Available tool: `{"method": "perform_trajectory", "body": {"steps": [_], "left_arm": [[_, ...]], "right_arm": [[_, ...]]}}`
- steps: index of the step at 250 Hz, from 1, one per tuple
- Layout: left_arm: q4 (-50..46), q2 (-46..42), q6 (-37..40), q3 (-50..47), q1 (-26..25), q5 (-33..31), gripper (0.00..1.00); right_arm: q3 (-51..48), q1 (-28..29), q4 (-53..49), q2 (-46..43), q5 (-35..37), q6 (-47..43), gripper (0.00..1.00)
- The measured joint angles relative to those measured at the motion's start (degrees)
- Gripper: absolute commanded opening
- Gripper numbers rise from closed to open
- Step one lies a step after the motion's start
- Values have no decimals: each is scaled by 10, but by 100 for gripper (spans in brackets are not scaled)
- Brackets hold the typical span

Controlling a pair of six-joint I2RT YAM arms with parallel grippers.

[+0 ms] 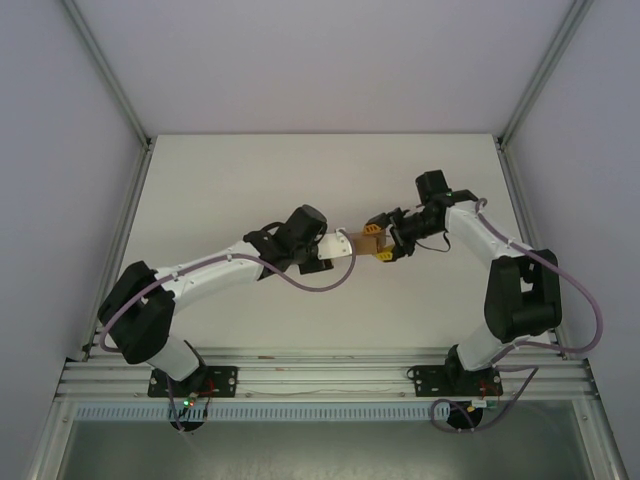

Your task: Assemble paper box

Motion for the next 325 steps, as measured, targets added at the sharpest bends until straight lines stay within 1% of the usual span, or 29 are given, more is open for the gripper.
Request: {"method": "perform_trajectory", "body": {"steps": [25, 36, 47, 61, 81, 93, 129, 148, 164, 179, 194, 209, 228, 245, 262, 282, 325], "left_arm": [[-1, 0, 0, 2, 0, 0, 53], [-2, 0, 0, 2, 0, 0, 52], [-6, 0, -2, 2, 0, 0, 51], [-12, 0, -5, 2, 0, 0, 47], [-24, 0, -8, 2, 4, 1, 44], [-29, 0, -9, 2, 9, 4, 43], [-51, 5, -9, 6, 30, 23, 43], [-58, 19, -10, 13, 37, 35, 42], [-59, 30, -10, 18, 43, 52, 42], [-63, 38, -9, 23, 50, 75, 42], [-69, 43, -9, 30, 59, 97, 42], [-76, 50, -8, 39, 67, 115, 42], [-85, 62, -7, 53, 73, 128, 42], [-93, 74, -2, 70, 75, 139, 42], [-106, 89, 5, 88, 78, 149, 42], [-127, 106, 15, 112, 82, 163, 42], [-170, 135, 33, 155, 89, 185, 42]], "right_arm": [[0, 3, -5, 0, 3, -7, 75], [0, 3, -5, 0, 9, -9, 78], [0, 2, -6, -2, 20, -11, 79], [0, -2, -5, -7, 42, -18, 80], [0, -10, -1, -22, 81, -24, 82], [1, -16, 1, -34, 102, -32, 85], [21, -30, -9, -58, 162, -75, 86], [24, -34, -4, -74, 200, -125, 86], [9, -34, 22, -106, 242, -178, 87], [-33, -34, 77, -163, 274, -237, 88], [-89, -34, 142, -228, 291, -288, 89], [-147, -34, 211, -288, 294, -340, 90], [-189, -33, 267, -323, 291, -400, 90], [-193, -32, 280, -315, 282, -459, 88], [-180, -26, 270, -290, 269, -530, 88], [-147, -10, 233, -250, 256, -618, 86], [-67, 12, 152, -176, 245, -746, 81]]}}
